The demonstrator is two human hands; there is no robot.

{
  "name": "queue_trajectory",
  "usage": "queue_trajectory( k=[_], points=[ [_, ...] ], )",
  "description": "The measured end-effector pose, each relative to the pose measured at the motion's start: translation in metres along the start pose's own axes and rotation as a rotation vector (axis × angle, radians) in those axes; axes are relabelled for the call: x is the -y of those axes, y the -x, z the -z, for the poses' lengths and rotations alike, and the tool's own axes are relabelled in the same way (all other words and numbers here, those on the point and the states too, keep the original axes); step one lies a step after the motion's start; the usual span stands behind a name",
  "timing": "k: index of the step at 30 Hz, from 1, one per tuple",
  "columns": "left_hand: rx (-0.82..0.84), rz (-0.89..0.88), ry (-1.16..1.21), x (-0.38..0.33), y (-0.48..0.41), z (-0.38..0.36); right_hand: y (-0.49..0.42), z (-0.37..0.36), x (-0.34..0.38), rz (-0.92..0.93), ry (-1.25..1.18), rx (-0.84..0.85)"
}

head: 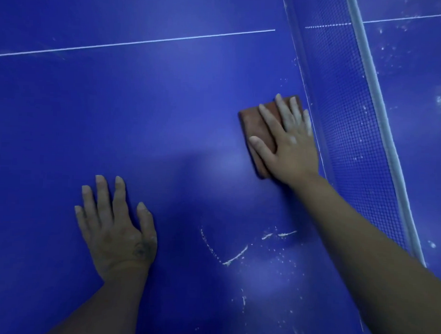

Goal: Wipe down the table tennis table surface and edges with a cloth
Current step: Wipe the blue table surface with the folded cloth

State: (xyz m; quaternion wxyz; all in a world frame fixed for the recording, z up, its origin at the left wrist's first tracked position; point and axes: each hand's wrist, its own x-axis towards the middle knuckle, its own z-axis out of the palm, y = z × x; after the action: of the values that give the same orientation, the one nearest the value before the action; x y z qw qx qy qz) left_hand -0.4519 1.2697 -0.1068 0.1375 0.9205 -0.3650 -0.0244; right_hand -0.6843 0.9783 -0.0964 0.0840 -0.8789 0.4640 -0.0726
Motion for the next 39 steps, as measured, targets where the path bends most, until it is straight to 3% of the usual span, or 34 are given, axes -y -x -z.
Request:
queue_trajectory(
  k=[4, 12, 22, 33, 39],
  points=[
    [-0.007, -0.007, 0.016, 0.0, 0.0, 0.0, 0.067, 0.003, -0.011, -0.097, 0.018, -0.035],
    [-0.003, -0.012, 0.013, 0.0, 0.001, 0.004, 0.254, 0.01, 0.018, -0.33, 0.015, 0.063],
    [0.045, -0.095, 0.04, 0.006, 0.021, 0.015, 0.159, 0.008, 0.023, -0.334, 0.018, 0.033],
    [0.161, -0.079, -0.016, 0.046, 0.186, 0.031, 0.304, 0.014, 0.042, -0.273, 0.023, 0.045],
    [0.128, -0.066, -0.003, 0.046, 0.185, 0.026, 0.243, 0.009, 0.051, -0.4, 0.037, 0.044]
  ],
)
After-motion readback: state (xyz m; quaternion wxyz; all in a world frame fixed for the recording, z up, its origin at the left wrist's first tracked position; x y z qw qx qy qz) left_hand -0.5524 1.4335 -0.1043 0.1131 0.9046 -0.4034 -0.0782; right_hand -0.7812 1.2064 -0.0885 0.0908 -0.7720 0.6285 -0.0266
